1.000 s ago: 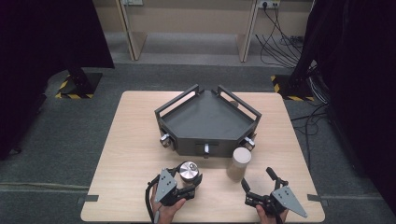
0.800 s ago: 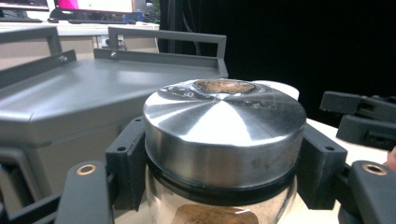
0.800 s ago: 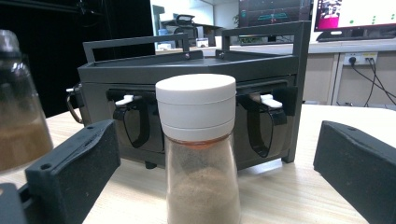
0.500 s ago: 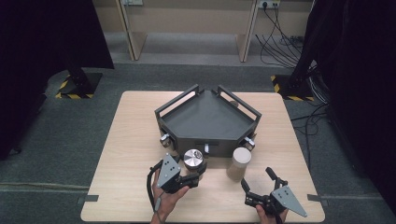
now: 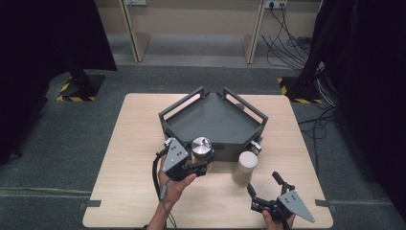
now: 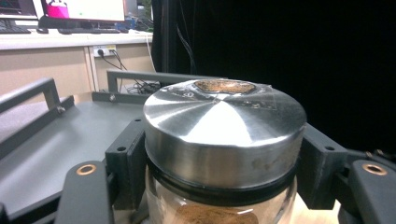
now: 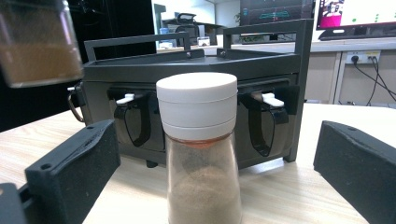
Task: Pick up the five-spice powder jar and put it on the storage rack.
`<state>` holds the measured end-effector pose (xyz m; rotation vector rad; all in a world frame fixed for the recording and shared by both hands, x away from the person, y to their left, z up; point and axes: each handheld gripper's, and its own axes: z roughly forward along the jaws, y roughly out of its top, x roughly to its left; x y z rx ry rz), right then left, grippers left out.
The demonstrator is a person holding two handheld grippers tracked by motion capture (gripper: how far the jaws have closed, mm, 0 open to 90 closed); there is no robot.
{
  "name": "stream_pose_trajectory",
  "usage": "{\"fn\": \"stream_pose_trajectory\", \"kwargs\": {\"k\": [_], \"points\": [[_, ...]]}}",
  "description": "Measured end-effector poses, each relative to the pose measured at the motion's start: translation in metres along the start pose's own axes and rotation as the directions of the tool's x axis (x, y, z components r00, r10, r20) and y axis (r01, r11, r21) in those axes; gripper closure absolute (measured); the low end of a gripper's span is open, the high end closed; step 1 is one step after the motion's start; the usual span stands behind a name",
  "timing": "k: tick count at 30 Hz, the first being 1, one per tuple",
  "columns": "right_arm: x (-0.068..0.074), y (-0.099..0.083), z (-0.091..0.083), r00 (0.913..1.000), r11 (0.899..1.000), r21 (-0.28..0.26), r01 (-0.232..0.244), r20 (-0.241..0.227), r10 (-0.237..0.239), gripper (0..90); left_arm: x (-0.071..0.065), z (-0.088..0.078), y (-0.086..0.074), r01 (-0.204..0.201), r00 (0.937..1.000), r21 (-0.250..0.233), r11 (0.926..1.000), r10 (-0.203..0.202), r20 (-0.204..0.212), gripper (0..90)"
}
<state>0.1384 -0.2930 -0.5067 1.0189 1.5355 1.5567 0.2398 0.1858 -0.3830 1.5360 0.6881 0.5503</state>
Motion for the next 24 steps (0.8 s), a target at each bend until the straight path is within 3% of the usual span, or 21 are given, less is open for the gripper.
{"fn": "stream_pose_trajectory", "kwargs": {"k": [3,11,19,24], "points": [[0.0,0.0,0.0,1.0,1.0,0.002,-0.001,-0.001,0.001,0.7,0.005,0.003,0.006,0.012,0.9999,-0.011,0.9999,-0.012,-0.002,31.2],[0.0,0.0,0.0,1.0,1.0,0.002,0.002,-0.005,-0.002,0.7,0.013,0.016,0.025,0.008,0.9984,-0.029,0.9996,-0.01,-0.055,31.2],[-0.001,0.0,0.001,1.0,1.0,0.003,-0.001,-0.005,0.001,0.7,0.02,0.033,0.031,0.002,0.9942,-0.027,0.9996,-0.005,-0.107,31.2],[-0.001,0.0,0.001,1.0,1.0,0.003,0.0,-0.008,0.0,0.7,0.026,0.045,0.028,0.036,0.9884,-0.037,0.9987,-0.041,-0.146,31.2]]}}
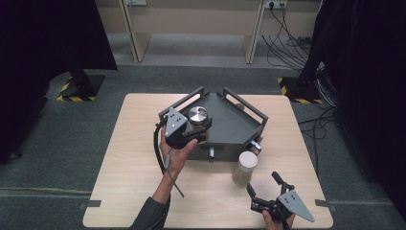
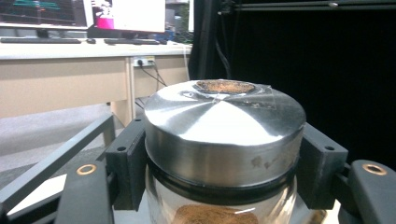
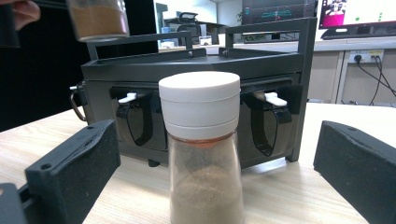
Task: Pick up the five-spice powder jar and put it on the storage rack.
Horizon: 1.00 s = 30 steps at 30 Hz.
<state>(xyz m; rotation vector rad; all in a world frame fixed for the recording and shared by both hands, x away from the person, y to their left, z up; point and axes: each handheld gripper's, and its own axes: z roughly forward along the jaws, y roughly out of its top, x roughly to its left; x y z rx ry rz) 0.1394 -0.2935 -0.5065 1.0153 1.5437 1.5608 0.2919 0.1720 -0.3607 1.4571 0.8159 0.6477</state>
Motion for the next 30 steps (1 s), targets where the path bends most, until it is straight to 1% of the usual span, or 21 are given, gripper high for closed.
{"fn": "stream_pose_trajectory", "kwargs": {"k": [1,3,4,5,8,11,13,15,17,21,22,23,24,25,30], "points": [[0.0,0.0,0.0,1.0,1.0,0.001,-0.002,0.0,0.002,0.7,0.001,0.004,-0.002,0.003,0.9998,-0.003,1.0,-0.003,-0.018,31.3],[0.0,0.0,0.0,1.0,1.0,0.001,-0.002,0.001,0.002,0.7,0.001,0.005,-0.003,0.002,0.9997,-0.004,1.0,-0.002,-0.026,31.2],[0.0,0.0,0.0,1.0,1.0,-0.001,-0.002,0.0,0.002,0.7,0.002,0.008,-0.004,0.009,0.9989,-0.007,0.9999,-0.01,-0.045,31.2],[0.0,0.0,0.0,1.0,1.0,-0.001,-0.001,-0.001,0.001,0.7,0.002,0.009,-0.005,0.01,0.9985,-0.008,0.9999,-0.011,-0.053,31.2],[0.0,0.0,0.0,1.0,1.0,0.0,0.0,-0.002,0.0,0.7,0.001,0.013,-0.008,0.005,0.9964,-0.007,1.0,-0.005,-0.084,31.2],[0.0,0.0,0.0,1.0,1.0,0.0,0.0,-0.004,0.0,0.7,0.002,0.016,-0.011,0.004,0.9947,-0.007,1.0,-0.005,-0.103,31.2],[0.0,0.0,0.0,1.0,1.0,0.0,-0.002,-0.004,0.002,0.7,0.002,0.02,-0.013,-0.007,0.9925,0.0,1.0,0.006,-0.122,31.2],[0.0,0.0,0.0,1.0,1.0,0.0,-0.001,-0.004,0.001,0.7,0.002,0.02,-0.013,-0.006,0.9919,0.001,1.0,0.006,-0.127,31.2],[0.0,0.0,0.0,1.0,1.0,0.001,0.0,-0.004,0.0,0.7,0.003,0.024,-0.018,-0.011,0.9891,-0.003,0.9999,0.01,-0.147,31.2],[0.0,0.0,0.0,1.0,1.0,0.002,0.0,-0.006,0.0,0.7,0.001,0.031,-0.02,-0.037,0.9823,0.028,0.9989,0.042,-0.182,31.2],[0.0,0.0,0.0,1.0,1.0,0.002,0.0,-0.007,0.0,0.7,0.002,0.032,-0.021,-0.037,0.9815,0.029,0.9989,0.042,-0.187,31.2],[0.0,0.0,0.0,1.0,1.0,0.003,0.001,-0.007,-0.001,0.7,0.005,0.033,-0.023,-0.045,0.9821,0.024,0.9987,0.048,-0.182,31.3],[0.0,0.0,0.001,1.0,1.0,0.003,0.003,-0.007,-0.003,0.7,0.003,0.034,-0.024,-0.032,0.9803,0.028,0.9991,0.037,-0.194,31.3],[0.0,0.0,0.001,1.0,1.0,0.003,0.002,-0.007,-0.002,0.7,0.002,0.034,-0.026,-0.032,0.9787,0.029,0.9991,0.037,-0.202,31.2],[0.0,0.0,0.001,1.0,1.0,0.002,0.0,-0.009,0.0,0.6,0.001,0.037,-0.031,-0.037,0.9747,0.034,0.9987,0.044,-0.219,31.2]]}}
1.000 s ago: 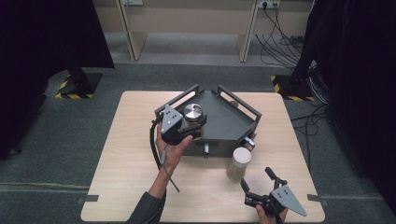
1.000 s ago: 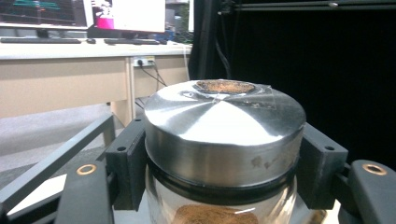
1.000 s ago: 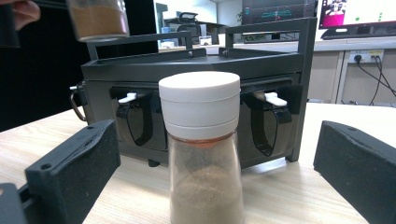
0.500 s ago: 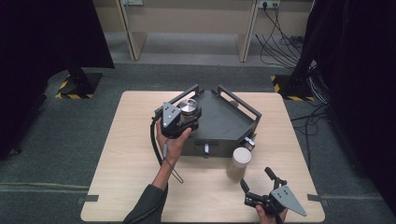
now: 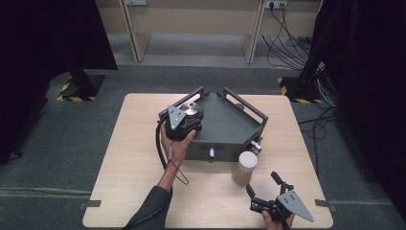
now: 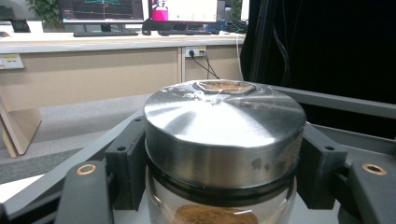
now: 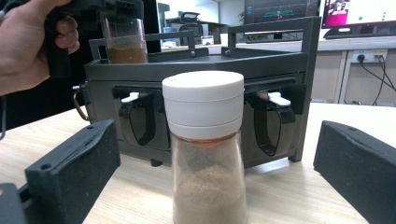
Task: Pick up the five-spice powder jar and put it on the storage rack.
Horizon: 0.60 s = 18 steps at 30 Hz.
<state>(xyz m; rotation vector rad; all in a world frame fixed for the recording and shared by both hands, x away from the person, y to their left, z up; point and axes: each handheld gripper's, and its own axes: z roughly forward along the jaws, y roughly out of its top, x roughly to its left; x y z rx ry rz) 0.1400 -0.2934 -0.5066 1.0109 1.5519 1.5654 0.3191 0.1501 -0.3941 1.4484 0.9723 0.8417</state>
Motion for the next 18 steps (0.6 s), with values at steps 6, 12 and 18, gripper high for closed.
{"fn": "stream_pose_trajectory", "kwargs": {"k": [6,12,18], "points": [[0.0,0.0,0.0005,1.0,1.0,0.002,0.0,-0.002,0.0,0.7,-0.0022,0.0017,-0.0055,-0.016,0.9999,-0.008,0.9998,0.016,-0.007,31.2],[0.0004,0.0001,0.0004,1.0,1.0,0.002,0.001,-0.002,-0.001,0.7,-0.0037,0.0004,-0.0093,-0.014,0.9998,-0.03,0.9995,0.014,-0.011,28.7],[0.0006,0.0002,0.0006,1.0,1.0,0.003,0.002,-0.004,-0.002,0.7,-0.0047,-0.0035,-0.0095,0.017,0.9998,-0.058,0.9982,-0.017,-0.001,5.9]]}}
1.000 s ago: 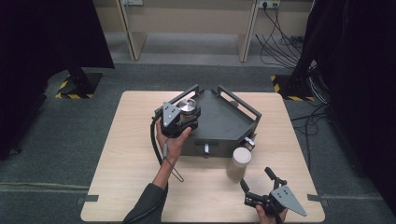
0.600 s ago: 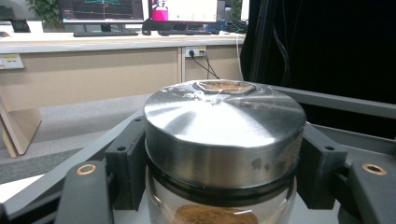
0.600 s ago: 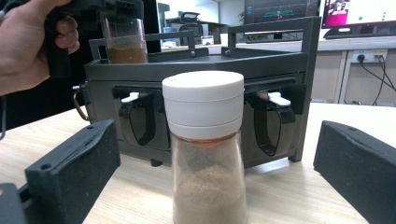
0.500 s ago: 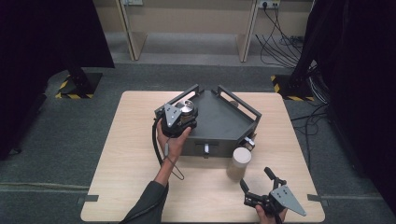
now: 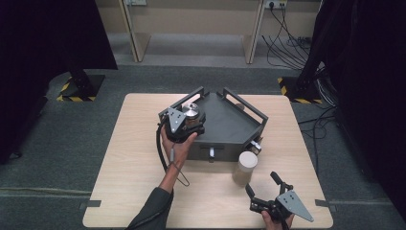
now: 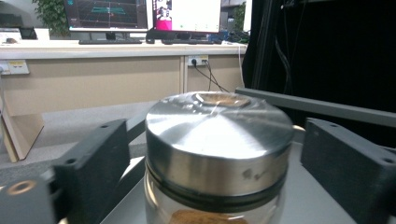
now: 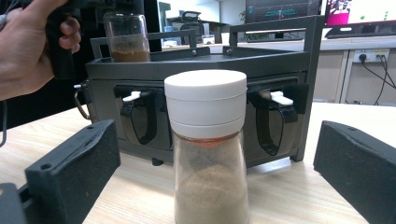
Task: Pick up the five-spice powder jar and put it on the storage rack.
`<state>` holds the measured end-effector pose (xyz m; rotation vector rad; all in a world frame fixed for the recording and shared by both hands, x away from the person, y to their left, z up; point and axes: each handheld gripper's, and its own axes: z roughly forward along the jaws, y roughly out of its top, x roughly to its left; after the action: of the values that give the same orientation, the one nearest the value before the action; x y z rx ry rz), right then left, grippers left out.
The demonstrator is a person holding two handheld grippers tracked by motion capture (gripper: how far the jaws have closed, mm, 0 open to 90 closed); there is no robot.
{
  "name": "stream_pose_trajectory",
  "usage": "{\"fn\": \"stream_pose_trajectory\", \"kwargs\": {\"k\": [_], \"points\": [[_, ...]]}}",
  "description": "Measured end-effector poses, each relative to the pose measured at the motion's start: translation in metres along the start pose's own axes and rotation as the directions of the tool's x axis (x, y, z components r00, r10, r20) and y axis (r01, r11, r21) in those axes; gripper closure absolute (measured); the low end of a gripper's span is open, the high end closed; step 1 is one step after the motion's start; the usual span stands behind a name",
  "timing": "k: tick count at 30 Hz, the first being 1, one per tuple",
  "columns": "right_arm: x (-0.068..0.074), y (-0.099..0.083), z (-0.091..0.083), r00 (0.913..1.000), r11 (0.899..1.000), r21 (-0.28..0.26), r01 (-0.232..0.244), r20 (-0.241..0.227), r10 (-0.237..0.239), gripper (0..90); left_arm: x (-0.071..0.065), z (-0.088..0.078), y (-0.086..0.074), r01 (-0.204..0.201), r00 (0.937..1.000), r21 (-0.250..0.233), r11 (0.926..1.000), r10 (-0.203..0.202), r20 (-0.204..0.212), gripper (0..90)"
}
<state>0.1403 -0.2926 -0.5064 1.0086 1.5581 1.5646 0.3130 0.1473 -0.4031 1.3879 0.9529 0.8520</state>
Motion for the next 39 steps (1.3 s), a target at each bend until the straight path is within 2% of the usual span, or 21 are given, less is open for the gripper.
{"fn": "stream_pose_trajectory", "kwargs": {"k": [3,6,10,21,29,35,39], "points": [[0.0,0.0,0.0,1.0,1.0,-0.001,0.002,-0.001,-0.002,0.7,-0.003,-0.003,0.0,-0.008,0.9999,-0.018,0.9998,0.008,-0.006,0.4],[0.0,0.0,0.0,1.0,1.0,0.0,0.0,0.0,0.0,0.7,-0.006,-0.006,0.003,-0.021,0.9997,-0.024,0.9995,0.021,-0.01,0.2],[0.0,0.0,0.0,1.0,1.0,0.0,0.002,-0.003,-0.002,0.7,-0.006,-0.009,0.005,-0.007,0.9999,-0.027,0.9996,0.006,-0.014,0.3],[0.0,0.0,0.0,1.0,1.0,0.001,0.004,-0.004,-0.004,0.7,-0.005,-0.02,0.004,-0.001,0.9996,-0.039,0.9993,0.0,-0.028,0.3],[0.0,0.0,0.001,1.0,1.0,0.002,0.005,-0.003,-0.005,0.7,-0.008,-0.034,-0.002,0.009,0.9997,-0.067,0.9977,-0.011,-0.021,0.3],[0.001,0.0,0.001,1.0,1.0,0.002,0.006,-0.003,-0.006,0.7,-0.008,-0.048,-0.015,0.025,0.9996,-0.086,0.996,-0.026,-0.01,0.3],[0.001,0.0,0.001,1.0,1.0,0.002,0.007,-0.003,-0.007,0.7,-0.006,-0.058,-0.024,0.039,0.9992,-0.095,0.9947,-0.038,0.014,0.3]]}}
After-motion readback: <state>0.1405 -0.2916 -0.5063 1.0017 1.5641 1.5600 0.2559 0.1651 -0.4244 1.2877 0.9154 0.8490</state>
